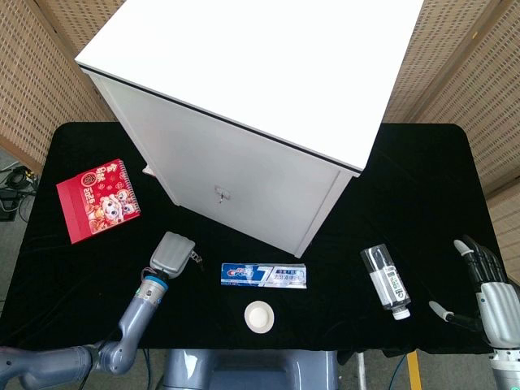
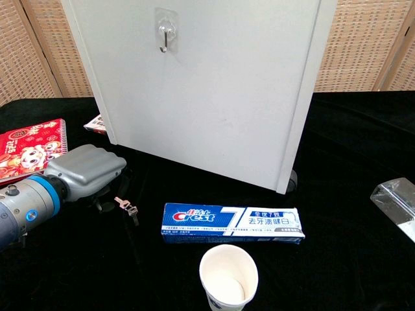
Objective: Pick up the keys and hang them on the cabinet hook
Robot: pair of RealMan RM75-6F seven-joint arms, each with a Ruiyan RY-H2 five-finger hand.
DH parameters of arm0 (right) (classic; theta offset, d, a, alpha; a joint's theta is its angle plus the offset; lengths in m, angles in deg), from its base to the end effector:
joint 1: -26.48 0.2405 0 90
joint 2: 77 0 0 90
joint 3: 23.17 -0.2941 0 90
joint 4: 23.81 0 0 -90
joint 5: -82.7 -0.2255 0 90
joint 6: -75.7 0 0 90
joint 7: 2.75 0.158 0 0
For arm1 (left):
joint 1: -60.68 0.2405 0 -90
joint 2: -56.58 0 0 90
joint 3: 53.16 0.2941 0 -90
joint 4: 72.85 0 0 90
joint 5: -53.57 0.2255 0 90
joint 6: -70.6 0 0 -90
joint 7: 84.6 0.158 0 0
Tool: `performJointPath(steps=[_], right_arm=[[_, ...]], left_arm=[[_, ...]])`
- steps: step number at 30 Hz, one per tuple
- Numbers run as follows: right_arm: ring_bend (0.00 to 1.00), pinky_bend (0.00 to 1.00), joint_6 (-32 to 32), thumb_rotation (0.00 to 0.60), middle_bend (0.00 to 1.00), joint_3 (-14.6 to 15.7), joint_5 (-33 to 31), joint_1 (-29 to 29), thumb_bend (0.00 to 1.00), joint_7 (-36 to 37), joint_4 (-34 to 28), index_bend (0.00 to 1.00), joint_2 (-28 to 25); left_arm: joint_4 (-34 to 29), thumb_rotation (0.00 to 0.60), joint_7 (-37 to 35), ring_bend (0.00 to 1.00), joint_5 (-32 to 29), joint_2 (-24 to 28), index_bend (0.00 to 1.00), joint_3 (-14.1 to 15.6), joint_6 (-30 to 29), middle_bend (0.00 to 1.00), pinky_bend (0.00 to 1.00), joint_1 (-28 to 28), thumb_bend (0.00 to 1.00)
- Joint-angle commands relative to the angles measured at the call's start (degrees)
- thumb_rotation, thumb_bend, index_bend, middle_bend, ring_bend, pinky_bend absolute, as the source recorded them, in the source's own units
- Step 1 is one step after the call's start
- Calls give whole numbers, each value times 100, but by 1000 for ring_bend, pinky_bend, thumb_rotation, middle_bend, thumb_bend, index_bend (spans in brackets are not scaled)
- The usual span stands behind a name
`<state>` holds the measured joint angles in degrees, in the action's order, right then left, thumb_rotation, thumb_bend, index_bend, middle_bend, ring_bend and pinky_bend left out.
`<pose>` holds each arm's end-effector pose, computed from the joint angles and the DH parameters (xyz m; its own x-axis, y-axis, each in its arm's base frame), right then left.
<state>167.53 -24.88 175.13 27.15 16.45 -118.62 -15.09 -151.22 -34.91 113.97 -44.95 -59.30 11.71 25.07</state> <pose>-0.3362 -0.1682 0.1781 0.0691 0.0442 0.9966 -0.9946 -0.0743 0.0723 -0.2054 0.3287 -0.1114 0.7532 0.2185 0.6205 0.6503 -0.3897 -0.6522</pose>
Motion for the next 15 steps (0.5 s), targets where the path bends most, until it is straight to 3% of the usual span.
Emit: performJointPath(steps=[1, 15], right_arm=[[0, 0, -11, 600, 0, 3, 7, 4, 89, 20, 5, 0, -6], [0, 0, -49, 600, 0, -9, -33, 16, 89, 95, 34, 0, -18]], left_arm=[[121, 600, 3, 830, -117, -113, 486, 39, 18, 877, 741, -19, 367], [464, 600, -30, 830, -141, -417, 488, 48, -72, 877, 741, -144, 367]])
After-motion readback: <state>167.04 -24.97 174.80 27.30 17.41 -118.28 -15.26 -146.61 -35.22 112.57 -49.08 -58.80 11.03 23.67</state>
